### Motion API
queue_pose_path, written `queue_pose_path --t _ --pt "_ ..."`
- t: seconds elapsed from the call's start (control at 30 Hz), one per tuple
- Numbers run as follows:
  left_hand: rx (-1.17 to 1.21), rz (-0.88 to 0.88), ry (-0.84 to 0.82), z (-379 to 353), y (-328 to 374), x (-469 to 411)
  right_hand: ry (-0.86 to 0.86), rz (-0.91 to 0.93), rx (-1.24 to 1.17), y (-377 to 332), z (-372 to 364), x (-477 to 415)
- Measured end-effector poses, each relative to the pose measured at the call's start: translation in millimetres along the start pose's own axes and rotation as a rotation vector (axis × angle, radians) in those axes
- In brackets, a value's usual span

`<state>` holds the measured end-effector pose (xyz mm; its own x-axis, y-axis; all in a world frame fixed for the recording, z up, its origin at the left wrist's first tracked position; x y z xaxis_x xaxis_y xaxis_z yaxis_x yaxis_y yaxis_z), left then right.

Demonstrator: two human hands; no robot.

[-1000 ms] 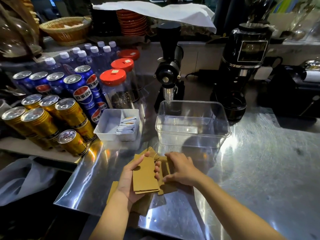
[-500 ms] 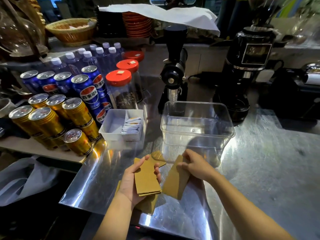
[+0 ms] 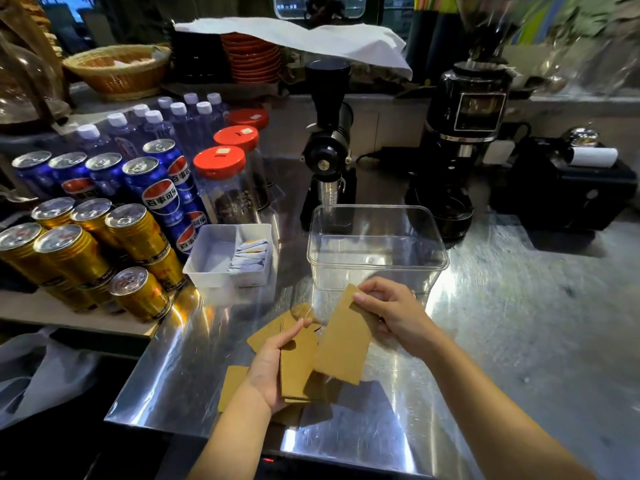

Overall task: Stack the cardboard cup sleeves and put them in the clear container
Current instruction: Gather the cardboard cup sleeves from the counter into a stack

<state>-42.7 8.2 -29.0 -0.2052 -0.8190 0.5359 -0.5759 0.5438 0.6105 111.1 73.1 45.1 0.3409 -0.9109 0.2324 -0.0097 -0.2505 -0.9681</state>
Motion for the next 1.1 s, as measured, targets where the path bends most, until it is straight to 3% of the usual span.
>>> queue_pose_path --t 0.23,0.47,0.57,0.7,0.9,1.1 --pt "0.096 0.103 -0.094 -3.5 -13.0 14.7 -0.084 -0.028 0.225 20.6 -36.1 -5.1" --pt "0.136 0.048 -0.176 4.2 0.4 31.3 -0.128 0.017 0.559 28.8 -68.8 -15.5" --pt "0.180 -0.038 -0.199 7.9 12.2 36.7 0.033 0.022 0.575 32.4 -65.6 -27.8" --pt "0.348 -0.123 -0.134 24.9 22.4 40.4 0.283 -0.179 0.680 47.8 -53.3 -40.5" --pt "0.454 -0.182 -0.037 45.0 28.2 45.6 0.367 -0.281 1.099 54.5 -76.8 -54.4" --pt "0.449 -0.205 0.010 58.0 32.1 49.9 0.334 -0.325 1.096 64.7 -79.9 -68.7"
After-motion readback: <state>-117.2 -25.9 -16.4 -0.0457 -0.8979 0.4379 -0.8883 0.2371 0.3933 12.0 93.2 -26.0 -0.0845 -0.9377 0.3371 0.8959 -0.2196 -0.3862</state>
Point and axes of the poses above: each hand's wrist, its own x-axis away from the middle knuckle, its own z-axis out of the back of the hand, y = z × x, the point moved 7 cm from there along -x, towards the middle knuckle, and after that the axes turned 6 degrees about -z, right-handed, at the moved point
